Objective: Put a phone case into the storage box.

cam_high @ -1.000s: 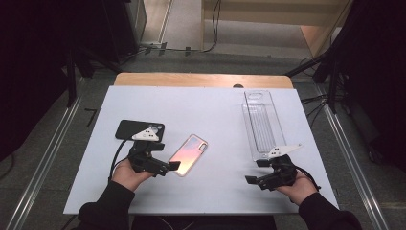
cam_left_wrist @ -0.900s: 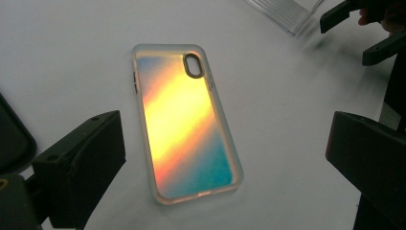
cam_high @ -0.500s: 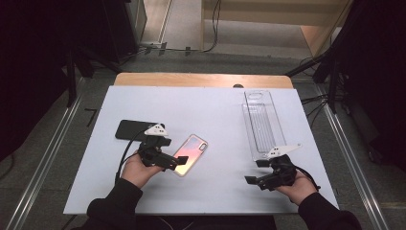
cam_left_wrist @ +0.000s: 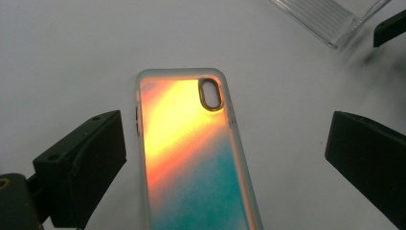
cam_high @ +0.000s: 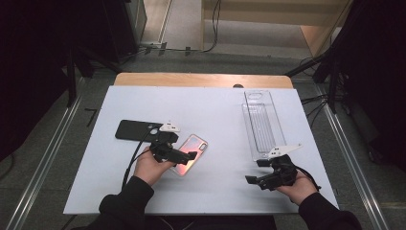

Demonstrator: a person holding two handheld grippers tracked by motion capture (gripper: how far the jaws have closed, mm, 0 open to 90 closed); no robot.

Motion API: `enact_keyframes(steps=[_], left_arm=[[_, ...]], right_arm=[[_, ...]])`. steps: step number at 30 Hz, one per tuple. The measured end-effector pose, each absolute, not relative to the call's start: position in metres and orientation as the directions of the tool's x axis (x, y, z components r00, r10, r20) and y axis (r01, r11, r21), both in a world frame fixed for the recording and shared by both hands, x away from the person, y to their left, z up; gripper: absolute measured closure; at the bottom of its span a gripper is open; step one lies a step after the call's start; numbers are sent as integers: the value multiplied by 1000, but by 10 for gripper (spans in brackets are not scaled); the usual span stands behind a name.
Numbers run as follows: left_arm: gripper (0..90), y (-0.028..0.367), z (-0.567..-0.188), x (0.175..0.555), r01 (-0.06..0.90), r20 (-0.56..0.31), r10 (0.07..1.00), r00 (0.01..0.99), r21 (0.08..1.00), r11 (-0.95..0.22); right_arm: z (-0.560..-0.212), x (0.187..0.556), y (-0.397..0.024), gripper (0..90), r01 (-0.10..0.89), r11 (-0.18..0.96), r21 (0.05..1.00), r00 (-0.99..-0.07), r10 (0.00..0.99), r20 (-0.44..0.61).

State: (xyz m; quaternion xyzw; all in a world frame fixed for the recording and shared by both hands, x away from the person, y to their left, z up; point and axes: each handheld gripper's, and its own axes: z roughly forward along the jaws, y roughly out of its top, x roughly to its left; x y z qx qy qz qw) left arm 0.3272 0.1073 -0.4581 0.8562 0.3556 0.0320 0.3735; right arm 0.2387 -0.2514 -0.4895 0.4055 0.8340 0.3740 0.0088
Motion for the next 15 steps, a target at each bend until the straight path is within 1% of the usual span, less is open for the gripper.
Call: enact_keyframes(steps=[7,9,12,15], left_arm=[[5,96,-467,332,599,-197,658,727,650,-467],[30,96,-468,332,607,-200,662,722,643,-468],[30,94,-469,330,594,-170,671,721,651,-472],[29,95,-471,330,597,-168,679,715,652,-467]], right_arm=[[-489,239,-251,149,668,394,631,-672,683,286],[-489,238,-251,150,668,396,630,-673,683,284],[-489,238,-252,150,667,398,629,-674,683,282],[-489,238,-252,150,667,399,629,-674,684,280]])
